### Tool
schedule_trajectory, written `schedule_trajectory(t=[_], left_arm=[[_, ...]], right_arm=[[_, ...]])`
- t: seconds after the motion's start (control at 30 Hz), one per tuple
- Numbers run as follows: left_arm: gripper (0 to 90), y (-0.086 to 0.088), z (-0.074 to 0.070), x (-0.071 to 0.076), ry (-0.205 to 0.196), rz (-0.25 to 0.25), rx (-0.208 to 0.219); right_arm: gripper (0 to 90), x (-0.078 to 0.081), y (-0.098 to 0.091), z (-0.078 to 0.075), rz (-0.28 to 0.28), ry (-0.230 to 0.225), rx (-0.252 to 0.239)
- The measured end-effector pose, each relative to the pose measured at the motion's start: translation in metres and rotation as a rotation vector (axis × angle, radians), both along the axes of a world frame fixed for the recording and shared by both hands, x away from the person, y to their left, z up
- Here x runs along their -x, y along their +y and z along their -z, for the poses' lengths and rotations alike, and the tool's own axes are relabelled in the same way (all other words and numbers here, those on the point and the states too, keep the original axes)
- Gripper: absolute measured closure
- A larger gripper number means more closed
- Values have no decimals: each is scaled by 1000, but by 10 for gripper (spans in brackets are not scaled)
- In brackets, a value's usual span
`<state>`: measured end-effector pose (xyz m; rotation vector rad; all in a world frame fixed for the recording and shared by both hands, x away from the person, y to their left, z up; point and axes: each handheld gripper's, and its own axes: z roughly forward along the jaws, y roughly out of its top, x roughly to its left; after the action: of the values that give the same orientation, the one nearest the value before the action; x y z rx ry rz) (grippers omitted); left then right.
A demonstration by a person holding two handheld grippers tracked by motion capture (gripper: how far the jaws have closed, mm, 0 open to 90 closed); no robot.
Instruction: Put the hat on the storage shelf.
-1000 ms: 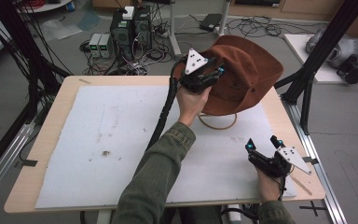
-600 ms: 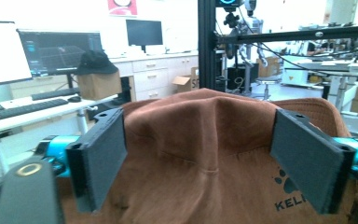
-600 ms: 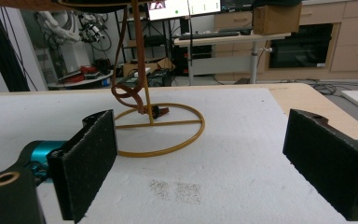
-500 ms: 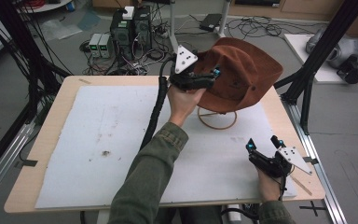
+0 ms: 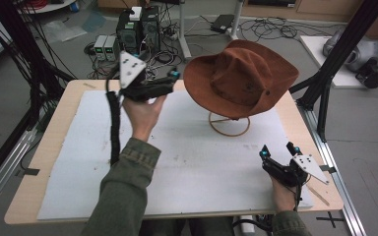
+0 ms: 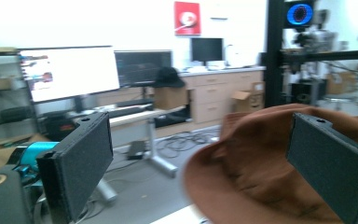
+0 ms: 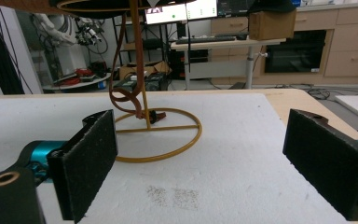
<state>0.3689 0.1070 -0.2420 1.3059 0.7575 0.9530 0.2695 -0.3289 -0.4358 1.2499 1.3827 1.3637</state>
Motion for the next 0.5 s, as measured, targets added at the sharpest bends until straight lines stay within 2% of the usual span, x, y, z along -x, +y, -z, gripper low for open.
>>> schedule_trajectory(t=[0.13, 0.27, 0.37, 0.5], left_arm=[[76, 44, 9, 17, 13, -82, 22], [76, 82, 23, 39, 35, -156, 5], [76, 105, 33, 54, 35, -206, 25], [76, 132, 53, 78, 30, -285, 23]], right_arm=[[93, -1, 1, -1, 8, -5, 1], [93, -2, 3, -1, 19, -11, 1], [93, -3, 5, -1, 20, -13, 7], [93, -3, 9, -1, 21, -15, 14]])
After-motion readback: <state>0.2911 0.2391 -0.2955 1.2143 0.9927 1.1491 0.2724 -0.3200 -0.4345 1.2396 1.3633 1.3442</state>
